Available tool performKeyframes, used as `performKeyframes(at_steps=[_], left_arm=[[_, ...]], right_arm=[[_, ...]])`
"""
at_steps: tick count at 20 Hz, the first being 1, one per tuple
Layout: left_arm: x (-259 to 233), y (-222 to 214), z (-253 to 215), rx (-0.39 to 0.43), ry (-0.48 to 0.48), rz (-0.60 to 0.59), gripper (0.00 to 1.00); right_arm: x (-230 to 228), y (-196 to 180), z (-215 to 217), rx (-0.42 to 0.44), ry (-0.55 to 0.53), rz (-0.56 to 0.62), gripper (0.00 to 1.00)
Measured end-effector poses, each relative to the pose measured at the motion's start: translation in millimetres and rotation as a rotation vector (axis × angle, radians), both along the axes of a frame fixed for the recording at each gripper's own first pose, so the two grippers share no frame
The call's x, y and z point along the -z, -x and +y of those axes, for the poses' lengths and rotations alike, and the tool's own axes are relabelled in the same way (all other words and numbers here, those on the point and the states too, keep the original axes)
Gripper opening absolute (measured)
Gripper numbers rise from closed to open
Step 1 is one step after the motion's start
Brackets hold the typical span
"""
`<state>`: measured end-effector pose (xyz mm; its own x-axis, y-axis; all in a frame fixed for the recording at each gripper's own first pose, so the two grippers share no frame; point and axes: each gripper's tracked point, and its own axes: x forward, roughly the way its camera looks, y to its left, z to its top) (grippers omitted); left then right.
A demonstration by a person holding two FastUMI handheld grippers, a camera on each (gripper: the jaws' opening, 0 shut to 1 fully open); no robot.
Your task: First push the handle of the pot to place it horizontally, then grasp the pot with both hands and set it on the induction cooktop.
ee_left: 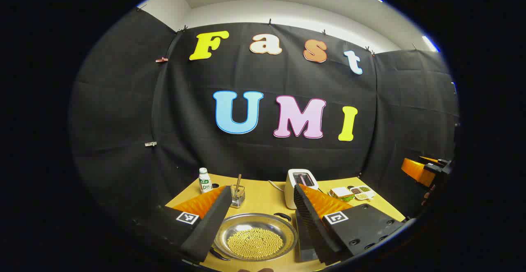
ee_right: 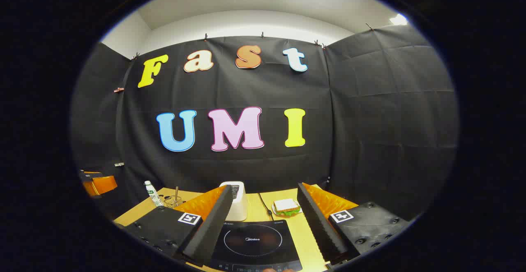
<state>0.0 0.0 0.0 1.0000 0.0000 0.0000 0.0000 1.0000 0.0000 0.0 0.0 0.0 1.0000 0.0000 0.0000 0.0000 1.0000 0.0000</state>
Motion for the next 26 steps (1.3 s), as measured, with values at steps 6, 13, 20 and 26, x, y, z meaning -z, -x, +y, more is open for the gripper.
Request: performKeyframes(at_steps=[6,13,20,26], left_arm=[[2.4,-1.6,-10.4,0.011,-0.002,0.002,0.95],[11.3,-3.7,-25.3,-0.001,0.051,0.026,0.95],[27.7,-2.8,-28.4,-0.110,0.118,0.054,0.95],[26.0,0.8,-17.8,-0.136,0.077,0.060,0.95]], right_arm=[[-0.1,-6.5,0.2,-0.033,0.003,-0.004,0.98],[4.7,-29.9,-10.9,-0.090,0.007,0.003,0.98],[24.4,-50.8,-22.8,-0.181,0.042,0.007,0.98],[21.5,-53.6,-23.5,-0.177,0.030,0.007,0.98]])
